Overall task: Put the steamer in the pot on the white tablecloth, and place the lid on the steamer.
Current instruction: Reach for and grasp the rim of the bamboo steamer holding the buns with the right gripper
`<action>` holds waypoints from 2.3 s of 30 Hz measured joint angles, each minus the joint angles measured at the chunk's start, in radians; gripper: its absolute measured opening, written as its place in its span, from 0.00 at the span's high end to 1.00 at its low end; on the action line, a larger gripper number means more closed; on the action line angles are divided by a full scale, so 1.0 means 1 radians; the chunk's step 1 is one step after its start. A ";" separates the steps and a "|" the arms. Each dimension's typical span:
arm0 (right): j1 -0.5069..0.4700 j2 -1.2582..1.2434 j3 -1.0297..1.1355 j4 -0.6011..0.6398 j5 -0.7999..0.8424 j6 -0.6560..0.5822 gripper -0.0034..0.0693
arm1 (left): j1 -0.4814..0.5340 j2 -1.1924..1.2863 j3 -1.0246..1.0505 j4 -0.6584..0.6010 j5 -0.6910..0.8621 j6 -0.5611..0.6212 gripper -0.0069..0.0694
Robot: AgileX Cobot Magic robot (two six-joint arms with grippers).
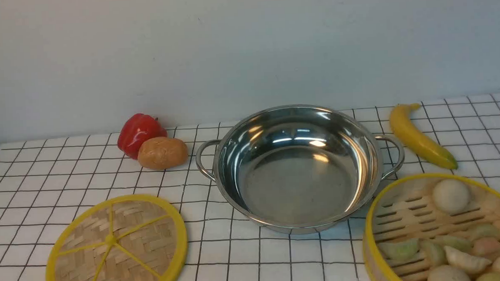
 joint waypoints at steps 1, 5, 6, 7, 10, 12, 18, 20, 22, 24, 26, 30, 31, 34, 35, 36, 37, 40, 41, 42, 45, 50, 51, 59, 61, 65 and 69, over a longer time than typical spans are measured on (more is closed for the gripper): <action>0.000 0.000 0.000 0.000 0.000 0.000 0.62 | 0.000 0.000 0.000 0.000 0.000 0.000 0.59; 0.000 0.000 0.000 0.000 0.000 0.000 0.62 | 0.000 0.000 0.000 0.000 0.000 0.000 0.59; 0.000 0.000 0.000 0.000 0.000 0.000 0.62 | 0.000 0.000 0.000 0.000 0.000 0.000 0.59; 0.000 0.000 0.000 0.000 0.000 0.000 0.62 | 0.000 0.000 0.000 0.000 0.000 0.000 0.59; 0.000 0.000 0.000 0.000 0.000 0.000 0.62 | 0.000 0.000 0.000 0.000 0.000 0.000 0.59; 0.000 0.000 0.000 0.000 0.000 0.000 0.62 | 0.000 0.000 0.000 0.000 0.000 0.000 0.59; 0.000 0.000 0.000 0.000 0.000 -0.004 0.62 | 0.000 0.000 0.000 0.000 0.000 0.000 0.59; 0.000 0.000 0.000 0.000 0.000 -0.004 0.62 | 0.000 0.000 0.000 0.000 0.000 0.000 0.59; 0.000 0.000 0.000 0.000 0.000 -0.004 0.62 | 0.000 0.000 0.000 0.000 0.000 0.000 0.59; 0.000 0.000 0.000 0.000 0.000 -0.004 0.62 | 0.000 0.000 0.000 0.000 0.000 0.000 0.59; 0.000 0.000 0.000 0.000 0.000 -0.004 0.62 | 0.000 0.000 0.000 0.000 0.000 0.000 0.59; 0.000 0.000 0.000 0.000 0.000 -0.004 0.62 | 0.000 0.000 0.000 0.000 0.000 0.000 0.59; 0.000 0.000 0.000 0.000 0.000 -0.004 0.62 | 0.000 0.000 0.000 0.000 0.000 0.000 0.59; 0.000 0.000 0.000 0.000 0.000 -0.004 0.62 | 0.000 0.000 0.000 0.000 0.000 0.000 0.59; 0.000 0.000 0.000 0.000 0.000 -0.004 0.62 | 0.000 0.000 0.000 0.000 0.000 0.000 0.59; 0.000 0.000 0.000 0.000 0.000 -0.004 0.62 | 0.000 0.000 0.000 0.000 0.000 0.000 0.59; 0.000 0.000 0.000 0.000 0.000 -0.004 0.62 | 0.000 0.000 0.000 0.000 0.000 -0.001 0.59; 0.000 0.000 0.000 0.000 0.000 -0.004 0.62 | 0.000 0.000 0.000 -0.019 0.000 -0.030 0.59; 0.000 0.000 0.000 0.004 0.000 -0.003 0.62 | 0.000 0.000 0.000 -0.035 0.000 -0.047 0.59; 0.000 0.000 0.000 0.018 0.000 0.005 0.62 | 0.000 0.000 0.000 -0.063 0.000 -0.070 0.59; 0.000 0.000 0.000 0.104 0.000 0.051 0.62 | 0.000 0.000 0.000 -0.160 0.000 -0.147 0.59; 0.000 0.000 0.000 0.287 0.000 0.161 0.62 | 0.000 0.000 0.000 -0.328 0.000 -0.252 0.59; 0.000 0.000 0.000 0.356 0.000 0.197 0.62 | 0.000 0.000 0.000 -0.386 0.000 -0.270 0.59; 0.000 0.000 0.000 0.497 0.000 0.259 0.62 | 0.000 0.000 0.000 -0.443 0.000 -0.277 0.59; 0.000 0.000 0.000 0.506 0.000 0.268 0.62 | 0.000 0.000 0.000 -0.443 -0.001 -0.277 0.59; 0.000 0.000 0.000 0.581 0.000 0.303 0.62 | 0.000 0.000 0.000 -0.451 -0.054 -0.285 0.59; 0.000 0.000 0.000 0.632 -0.001 0.329 0.62 | 0.000 0.000 0.000 -0.498 -0.165 -0.314 0.59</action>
